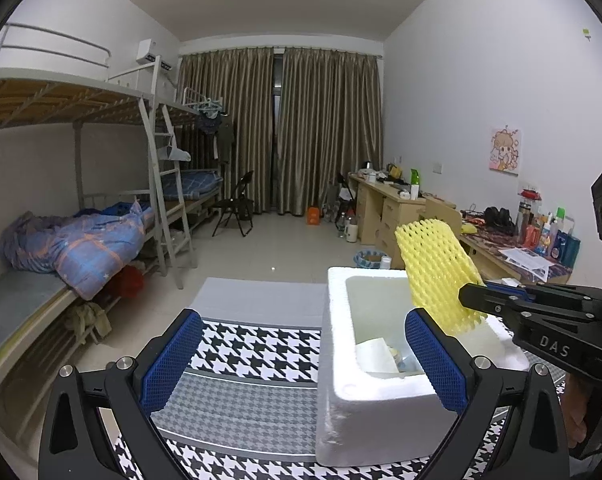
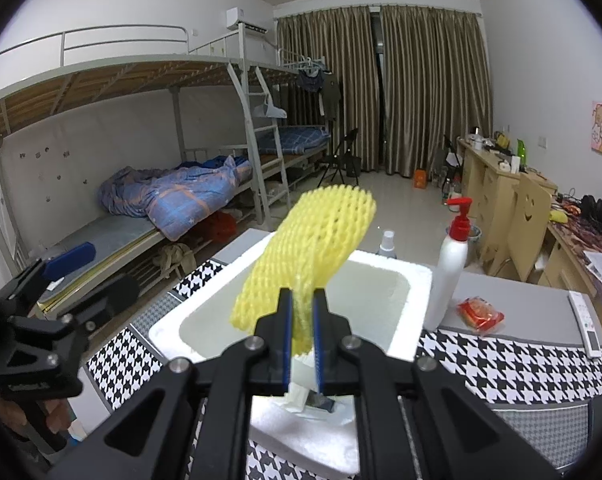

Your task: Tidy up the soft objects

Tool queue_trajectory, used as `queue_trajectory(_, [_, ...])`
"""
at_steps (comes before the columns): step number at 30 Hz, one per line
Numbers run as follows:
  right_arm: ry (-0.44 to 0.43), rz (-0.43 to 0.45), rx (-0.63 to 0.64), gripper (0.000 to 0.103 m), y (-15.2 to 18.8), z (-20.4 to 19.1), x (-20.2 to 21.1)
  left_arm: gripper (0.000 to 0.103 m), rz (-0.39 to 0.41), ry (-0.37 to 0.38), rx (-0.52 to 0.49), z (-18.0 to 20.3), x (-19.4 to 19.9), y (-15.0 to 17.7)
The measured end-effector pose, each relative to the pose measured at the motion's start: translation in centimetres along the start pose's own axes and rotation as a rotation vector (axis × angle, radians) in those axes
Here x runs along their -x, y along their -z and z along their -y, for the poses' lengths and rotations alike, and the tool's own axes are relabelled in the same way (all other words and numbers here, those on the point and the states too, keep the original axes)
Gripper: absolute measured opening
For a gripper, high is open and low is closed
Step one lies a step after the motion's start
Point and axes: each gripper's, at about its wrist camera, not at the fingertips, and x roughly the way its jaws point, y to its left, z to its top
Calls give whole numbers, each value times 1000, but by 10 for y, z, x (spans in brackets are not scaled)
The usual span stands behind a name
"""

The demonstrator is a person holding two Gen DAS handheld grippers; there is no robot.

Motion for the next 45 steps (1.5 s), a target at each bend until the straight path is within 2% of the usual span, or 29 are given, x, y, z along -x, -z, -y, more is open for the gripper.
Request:
queue_trajectory(4, [6, -11, 2, 16, 0, -1, -7, 102, -8, -6, 6, -4, -2, 2])
queue_trajectory(6, [10, -16, 5, 28, 0, -2, -9, 102, -7, -8, 9, -5, -2, 2])
queue_trajectory(8, [25, -15, 11, 67, 0, -2, -11, 102, -5, -10, 11, -5, -1, 2])
queue_trajectory(10, [41, 9, 8, 82, 1, -3, -8, 102, -4, -11, 14, -5, 0, 2])
queue_trajectory(22, [26, 23, 9, 82, 4, -6, 7, 102, 5, -14, 18, -6, 7, 3])
queue_trajectory(40, [50, 83, -7, 83, 11, -3, 42, 102, 18, 14, 8, 8, 27, 3])
queue_trajectory(45, [67, 117, -15, 95, 15, -3, 56, 102, 25, 24, -3, 18, 33, 2])
